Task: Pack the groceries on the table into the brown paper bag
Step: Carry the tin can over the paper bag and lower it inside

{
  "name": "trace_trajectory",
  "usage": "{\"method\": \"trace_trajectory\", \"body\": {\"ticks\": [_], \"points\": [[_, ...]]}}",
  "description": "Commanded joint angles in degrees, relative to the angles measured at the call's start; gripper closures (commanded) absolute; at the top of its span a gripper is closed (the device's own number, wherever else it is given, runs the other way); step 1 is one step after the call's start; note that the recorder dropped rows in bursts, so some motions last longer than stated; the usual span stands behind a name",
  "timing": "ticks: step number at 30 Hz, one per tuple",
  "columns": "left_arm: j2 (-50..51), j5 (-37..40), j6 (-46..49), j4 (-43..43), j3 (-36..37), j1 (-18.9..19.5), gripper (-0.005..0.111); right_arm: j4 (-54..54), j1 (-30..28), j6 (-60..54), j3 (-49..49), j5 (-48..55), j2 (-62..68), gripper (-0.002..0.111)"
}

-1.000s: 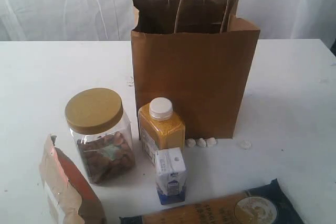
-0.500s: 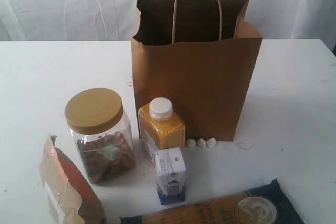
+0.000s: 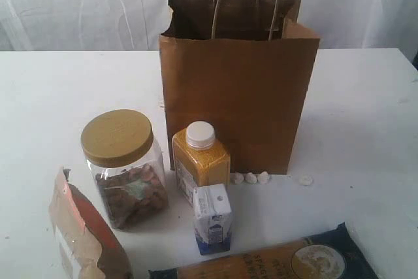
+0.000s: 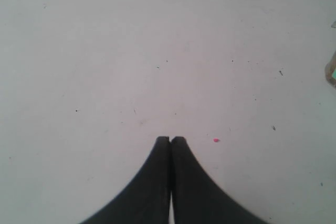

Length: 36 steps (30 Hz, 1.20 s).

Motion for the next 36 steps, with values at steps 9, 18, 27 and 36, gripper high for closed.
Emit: {"method": "trace_trajectory", "body": {"ticks": [9,18,27,36], "points": [[-0.3,-0.1,-0.1,-0.3,0.4,-0.5,0.107,0.1,0.0,-6.9,-0.5,-2.0,2.6,0.064],[-0.3,-0.1,-0.1,-0.3,0.4,-0.8,0.107,0.4,0.0,-6.8,-0.5,1.7,5.3,0.064],[-0.3,-0.1,-0.1,-0.3,0.4,-0.8,0.107,0.8,0.0,-5.6,-0.5,10.3,8.5,0.064],[-0.3,-0.1,-0.1,-0.3,0.4,-0.8,0.107,1.6,0.0,-5.6,-0.5,17.6,12.4,0.063]]}}
